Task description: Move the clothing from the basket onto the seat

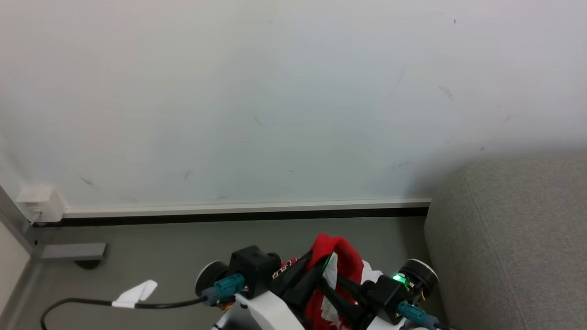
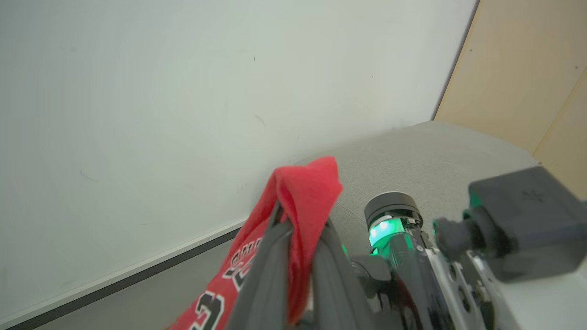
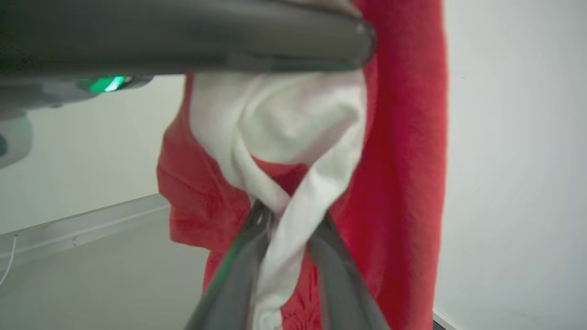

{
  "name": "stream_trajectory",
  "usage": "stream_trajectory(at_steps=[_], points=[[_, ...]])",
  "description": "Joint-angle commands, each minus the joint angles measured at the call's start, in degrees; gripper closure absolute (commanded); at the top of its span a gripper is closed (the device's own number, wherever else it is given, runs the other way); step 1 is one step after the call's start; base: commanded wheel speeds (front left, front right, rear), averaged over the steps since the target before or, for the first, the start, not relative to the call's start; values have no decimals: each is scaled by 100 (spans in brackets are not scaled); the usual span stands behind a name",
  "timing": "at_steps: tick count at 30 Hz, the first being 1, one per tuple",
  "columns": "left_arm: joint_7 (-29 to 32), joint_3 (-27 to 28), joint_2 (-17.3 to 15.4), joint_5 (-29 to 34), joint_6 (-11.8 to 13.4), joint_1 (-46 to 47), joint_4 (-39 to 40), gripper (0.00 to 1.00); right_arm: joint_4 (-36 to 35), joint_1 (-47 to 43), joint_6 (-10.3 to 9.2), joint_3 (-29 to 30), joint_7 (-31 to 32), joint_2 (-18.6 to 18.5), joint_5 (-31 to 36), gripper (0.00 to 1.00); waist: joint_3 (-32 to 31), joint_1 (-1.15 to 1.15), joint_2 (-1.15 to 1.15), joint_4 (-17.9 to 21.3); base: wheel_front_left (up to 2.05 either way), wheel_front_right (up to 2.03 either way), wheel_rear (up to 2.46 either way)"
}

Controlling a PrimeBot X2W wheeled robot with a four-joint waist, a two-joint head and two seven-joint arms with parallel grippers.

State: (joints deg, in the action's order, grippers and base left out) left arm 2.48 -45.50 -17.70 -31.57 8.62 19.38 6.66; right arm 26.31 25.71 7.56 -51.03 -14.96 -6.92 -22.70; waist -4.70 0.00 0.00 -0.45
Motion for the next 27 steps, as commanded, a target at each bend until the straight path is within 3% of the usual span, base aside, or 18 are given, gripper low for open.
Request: stream_trajectory(at_steps=[1, 4, 5, 6, 7, 8, 15, 27], points=[[1, 10, -53, 57, 28, -11, 0, 100, 2, 19, -14, 78, -16, 13, -25, 100, 8, 0, 0, 23, 0, 0, 0], [-46, 48, -97, 114, 86, -26, -66, 100, -110, -39, -14, 176, -16, 9, -100, 100, 20, 0, 0, 67, 0, 0, 0], [-81, 65, -122, 149, 116, -17, -91, 88, -153, -56, -14, 231, -16, -13, -129, 100, 30, 0, 0, 91, 0, 0, 0], [-120, 72, -113, 125, 136, -30, -111, 63, -205, -73, -14, 297, -17, -38, -158, 100, 39, 0, 0, 113, 0, 0, 0], [-137, 89, -132, 131, 144, -48, -133, 54, -248, -101, -14, 341, -17, -62, -181, 100, 53, 0, 0, 146, 0, 0, 0], [-183, 107, -155, 150, 162, -56, -166, 2, -290, -122, -14, 403, -16, -99, -202, 100, 67, 0, 0, 174, 0, 0, 0], [-419, 173, -249, 247, 254, -135, -378, 0, -562, -155, -14, 852, -17, -379, -171, 100, 227, 0, 0, 564, 0, 0, 0], [-674, 82, -205, 268, 166, -170, -636, 0, -1012, -368, -14, 1796, -4, -835, 99, 100, 518, 0, 0, 1672, 0, 0, 0]])
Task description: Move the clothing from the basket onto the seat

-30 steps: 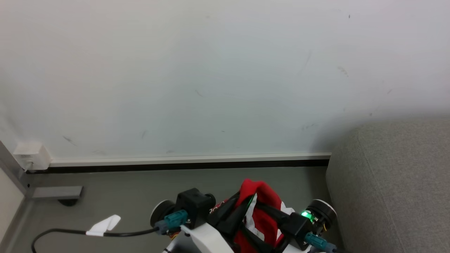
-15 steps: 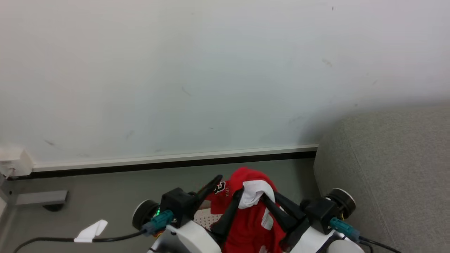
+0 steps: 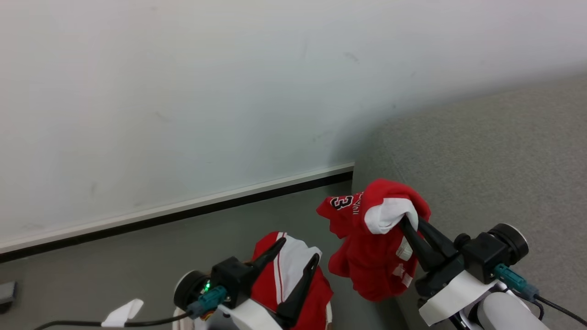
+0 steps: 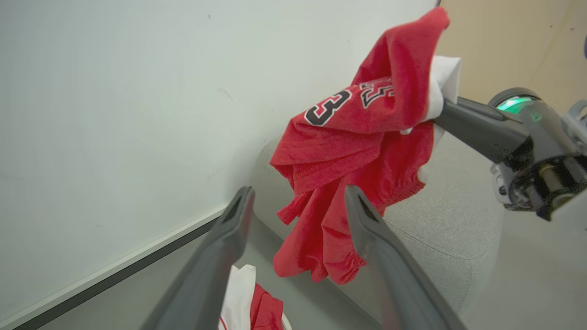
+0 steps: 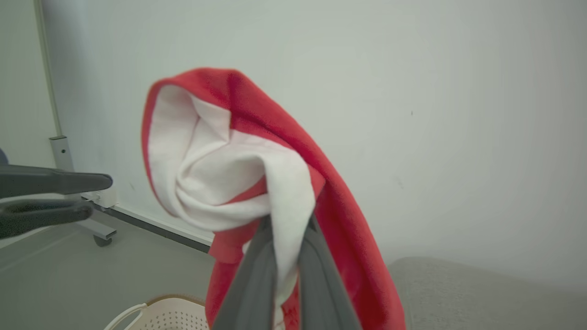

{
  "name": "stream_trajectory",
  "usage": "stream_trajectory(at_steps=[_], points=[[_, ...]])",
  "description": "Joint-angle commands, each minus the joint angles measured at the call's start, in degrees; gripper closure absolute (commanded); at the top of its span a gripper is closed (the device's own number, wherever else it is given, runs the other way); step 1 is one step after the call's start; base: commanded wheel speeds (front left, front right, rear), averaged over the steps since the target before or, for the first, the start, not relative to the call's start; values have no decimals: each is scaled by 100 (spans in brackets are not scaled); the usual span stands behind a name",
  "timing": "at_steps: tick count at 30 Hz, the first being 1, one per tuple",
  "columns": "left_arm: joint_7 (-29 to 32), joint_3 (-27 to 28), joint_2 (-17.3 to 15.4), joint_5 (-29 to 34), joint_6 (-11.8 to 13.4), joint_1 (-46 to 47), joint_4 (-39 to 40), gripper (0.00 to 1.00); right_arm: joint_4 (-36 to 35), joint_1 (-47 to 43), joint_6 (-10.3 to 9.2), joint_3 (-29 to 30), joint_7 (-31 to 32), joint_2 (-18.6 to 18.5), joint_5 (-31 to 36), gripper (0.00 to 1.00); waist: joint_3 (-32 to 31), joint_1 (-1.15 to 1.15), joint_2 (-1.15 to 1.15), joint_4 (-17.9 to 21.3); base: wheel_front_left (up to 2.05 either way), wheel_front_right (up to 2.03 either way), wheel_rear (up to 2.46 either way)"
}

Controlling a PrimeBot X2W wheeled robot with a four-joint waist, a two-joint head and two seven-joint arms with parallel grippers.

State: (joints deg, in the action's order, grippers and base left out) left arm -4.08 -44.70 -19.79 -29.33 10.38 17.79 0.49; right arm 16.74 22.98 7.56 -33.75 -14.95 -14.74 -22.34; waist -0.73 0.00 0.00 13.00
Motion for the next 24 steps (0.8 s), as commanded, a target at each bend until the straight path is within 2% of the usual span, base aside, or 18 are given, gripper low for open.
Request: stream_trajectory(at_steps=[1, 9, 14, 18, 24], points=[[-19, 2, 4, 44, -10, -10, -18, 0, -55, -95, -14, 68, -5, -53, 63, 100, 121, 0, 0, 327, 0, 0, 0], [-84, -110, 97, 69, -59, 48, -48, 0, -412, -362, -14, 568, 129, -169, 202, 100, 241, 0, 0, 953, 0, 0, 0], [-104, -152, 115, 106, -75, 101, -41, 0, -612, -450, -14, 755, 258, -210, 252, 100, 343, 0, 0, 1148, 0, 0, 0], [-93, -196, 105, 159, -80, 188, 14, 0, -701, -335, -14, 1047, 389, -168, 213, 100, 499, 0, 0, 1161, 0, 0, 0], [39, -227, -67, 297, -247, 544, 185, 0, -575, 192, -14, 1785, 568, -141, 257, 100, 1114, 0, 0, 884, 0, 0, 0]])
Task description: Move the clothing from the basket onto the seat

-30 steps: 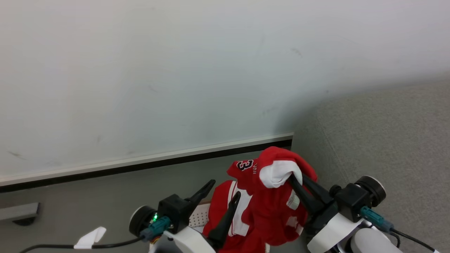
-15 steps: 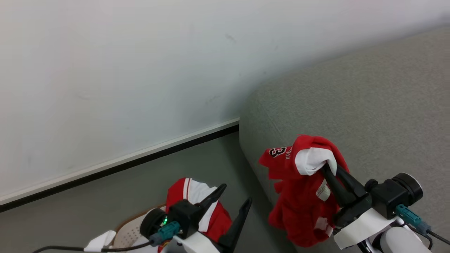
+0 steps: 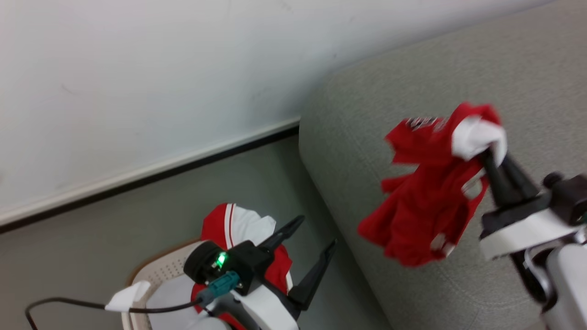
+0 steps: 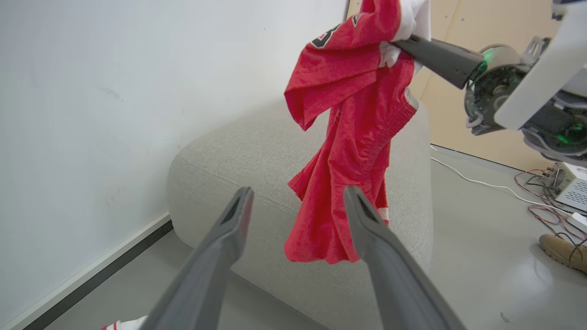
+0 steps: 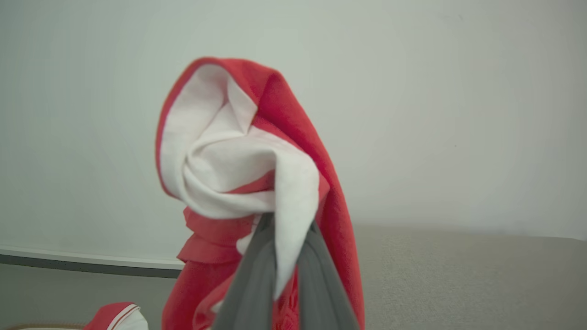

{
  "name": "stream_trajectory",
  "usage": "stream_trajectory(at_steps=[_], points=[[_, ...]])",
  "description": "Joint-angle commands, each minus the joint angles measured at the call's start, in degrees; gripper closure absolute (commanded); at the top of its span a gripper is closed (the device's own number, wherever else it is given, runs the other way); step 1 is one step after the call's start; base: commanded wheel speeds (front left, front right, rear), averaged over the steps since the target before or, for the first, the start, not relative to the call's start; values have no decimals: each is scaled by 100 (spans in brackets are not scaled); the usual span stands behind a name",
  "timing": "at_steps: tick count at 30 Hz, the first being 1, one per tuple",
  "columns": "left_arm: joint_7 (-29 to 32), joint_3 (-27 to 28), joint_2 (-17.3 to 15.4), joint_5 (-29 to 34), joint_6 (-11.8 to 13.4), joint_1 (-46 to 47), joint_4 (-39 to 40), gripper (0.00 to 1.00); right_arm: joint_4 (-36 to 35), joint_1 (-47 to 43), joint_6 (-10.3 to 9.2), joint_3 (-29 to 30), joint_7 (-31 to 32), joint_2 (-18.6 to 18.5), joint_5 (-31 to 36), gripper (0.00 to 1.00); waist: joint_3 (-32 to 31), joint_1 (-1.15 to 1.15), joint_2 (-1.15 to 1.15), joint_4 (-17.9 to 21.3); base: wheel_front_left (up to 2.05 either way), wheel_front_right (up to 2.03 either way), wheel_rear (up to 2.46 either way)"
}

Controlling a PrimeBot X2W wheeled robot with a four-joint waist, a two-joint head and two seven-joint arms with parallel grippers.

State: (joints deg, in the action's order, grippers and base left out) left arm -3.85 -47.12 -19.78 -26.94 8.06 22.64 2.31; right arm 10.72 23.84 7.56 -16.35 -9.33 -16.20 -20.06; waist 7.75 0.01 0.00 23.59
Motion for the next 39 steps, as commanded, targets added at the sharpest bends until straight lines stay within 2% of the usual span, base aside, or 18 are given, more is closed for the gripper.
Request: stream_trajectory(at_steps=[1, 9, 18, 22, 25, 27, 29, 32, 34, 35, 36, 37, 39], points=[[23, 11, -91, 72, -56, 134, 35, 0, 101, 244, -14, 199, 15, 19, 55, 100, 379, -1, 0, -250, 0, 0, 0], [82, -5, -231, 258, -396, 775, 247, 0, 684, 1712, -14, 1373, 330, -189, 619, 100, 1370, -1, 0, -1059, 0, 0, 0], [-18, -130, -159, 385, -643, 1136, 457, 0, 1121, 3382, -14, 2557, 978, -1002, 1288, 100, 2061, -1, 0, -1826, 0, 0, 0], [-98, -121, -208, 449, -743, 1349, 613, 0, 1176, 3850, -14, 3052, 1338, -1385, 1736, 100, 2542, -1, 0, -2093, 0, 0, 0], [-149, -44, -243, 469, -776, 1492, 673, 0, 1246, 3913, -14, 3573, 1549, -1522, 2093, 100, 2874, -1, 0, -2271, 0, 0, 0], [-207, -13, -287, 445, -787, 1508, 669, 0, 1399, 3747, -14, 4085, 1661, -1528, 2389, 100, 3010, -1, 0, -2368, 0, 0, 0], [-261, 14, -353, 417, -801, 1470, 647, 0, 1560, 3586, -15, 4818, 1680, -1369, 2757, 100, 3098, -1, 0, -2446, 0, 0, 0], [-273, 46, -505, 382, -783, 1339, 582, 0, 1765, 3348, -14, 5785, 1551, -850, 3273, 100, 3119, -1, 0, -2493, 0, 0, 0], [-256, 89, -619, 332, -766, 1267, 560, 0, 1873, 3257, -14, 6210, 1414, -504, 3550, 100, 3085, -1, 0, -2455, 0, 0, 0], [-228, 104, -695, 318, -761, 1222, 550, 0, 1960, 3218, -14, 6329, 1360, -339, 3671, 70, 3042, -1, 0, -2416, 0, 0, 0], [-205, 119, -779, 324, -752, 1183, 541, 0, 2050, 3198, -15, 6427, 1294, -183, 3757, 24, 2985, -1, 0, -2363, 0, 0, 0], [-189, 119, -835, 310, -756, 1145, 550, 0, 2118, 3187, -15, 6515, 1235, -87, 3826, 0, 2934, -1, 0, -2324, 0, 0, 0], [-154, 150, -937, 310, -717, 1100, 574, 0, 2239, 3163, -15, 6614, 1051, 79, 3986, 0, 2780, -1, 0, -2243, 0, 0, 0]])
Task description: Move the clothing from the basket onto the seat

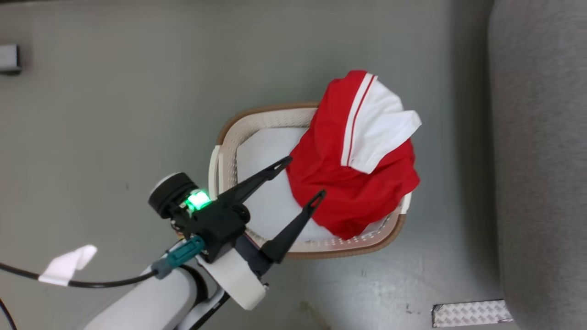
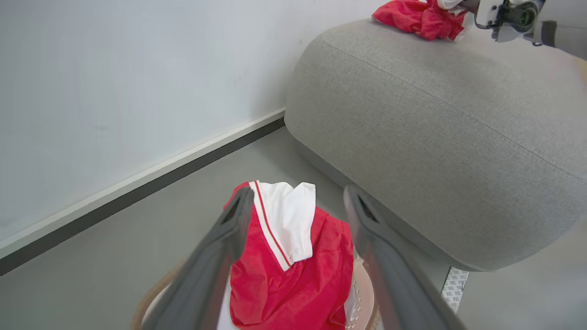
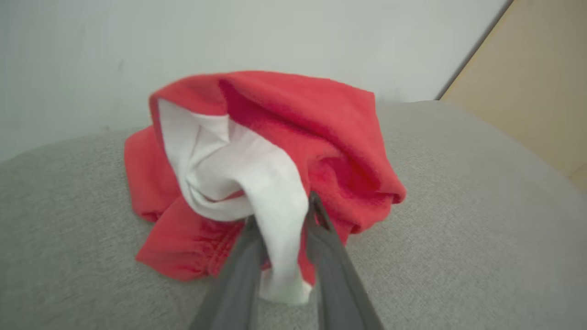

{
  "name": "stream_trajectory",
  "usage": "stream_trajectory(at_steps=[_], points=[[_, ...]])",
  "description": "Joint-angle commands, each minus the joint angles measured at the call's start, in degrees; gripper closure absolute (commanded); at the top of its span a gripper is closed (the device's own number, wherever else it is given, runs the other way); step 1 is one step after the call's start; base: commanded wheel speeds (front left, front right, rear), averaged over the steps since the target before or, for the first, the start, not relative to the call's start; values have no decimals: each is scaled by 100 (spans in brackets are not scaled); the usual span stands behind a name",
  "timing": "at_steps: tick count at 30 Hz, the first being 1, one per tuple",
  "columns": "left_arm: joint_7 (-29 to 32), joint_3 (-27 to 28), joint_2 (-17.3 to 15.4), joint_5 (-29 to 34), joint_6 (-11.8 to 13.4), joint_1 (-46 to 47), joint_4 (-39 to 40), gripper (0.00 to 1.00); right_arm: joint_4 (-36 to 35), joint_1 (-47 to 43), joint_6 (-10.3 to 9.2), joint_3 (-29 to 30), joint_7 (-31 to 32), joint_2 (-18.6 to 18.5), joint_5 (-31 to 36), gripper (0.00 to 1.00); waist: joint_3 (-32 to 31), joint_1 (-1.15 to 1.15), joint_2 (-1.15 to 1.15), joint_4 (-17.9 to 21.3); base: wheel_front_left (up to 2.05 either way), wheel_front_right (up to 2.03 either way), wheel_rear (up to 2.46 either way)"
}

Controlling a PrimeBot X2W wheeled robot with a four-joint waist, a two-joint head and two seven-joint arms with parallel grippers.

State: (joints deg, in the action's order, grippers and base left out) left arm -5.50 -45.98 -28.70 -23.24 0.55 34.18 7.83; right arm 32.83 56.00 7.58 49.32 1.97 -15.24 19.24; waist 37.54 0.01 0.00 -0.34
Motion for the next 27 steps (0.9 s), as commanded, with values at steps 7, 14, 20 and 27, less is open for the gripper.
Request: stream_trajectory(at_steps=[7, 14, 20, 27], points=[[-55, 327, -134, -278, 371, -310, -14, 0, 287, -413, -15, -401, -876, 316, -86, 0, -900, -1, 0, 481, 0, 0, 0], [-304, 666, -157, -646, 708, -745, -369, 0, -108, -1422, -16, -1305, -1414, 596, -554, 0, -1793, -1, 0, 642, 0, 0, 0], [-578, 1008, -124, -1015, 988, -1225, -761, 0, -529, -2190, -16, -2150, -1542, 849, -775, 0, -2399, -1, 0, 652, 0, 0, 0], [-900, 1439, 38, -1358, 1232, -1979, -1319, 0, -893, -3234, -16, -3389, -1674, 1047, -1361, 0, -3075, -1, 0, 439, 0, 0, 0]])
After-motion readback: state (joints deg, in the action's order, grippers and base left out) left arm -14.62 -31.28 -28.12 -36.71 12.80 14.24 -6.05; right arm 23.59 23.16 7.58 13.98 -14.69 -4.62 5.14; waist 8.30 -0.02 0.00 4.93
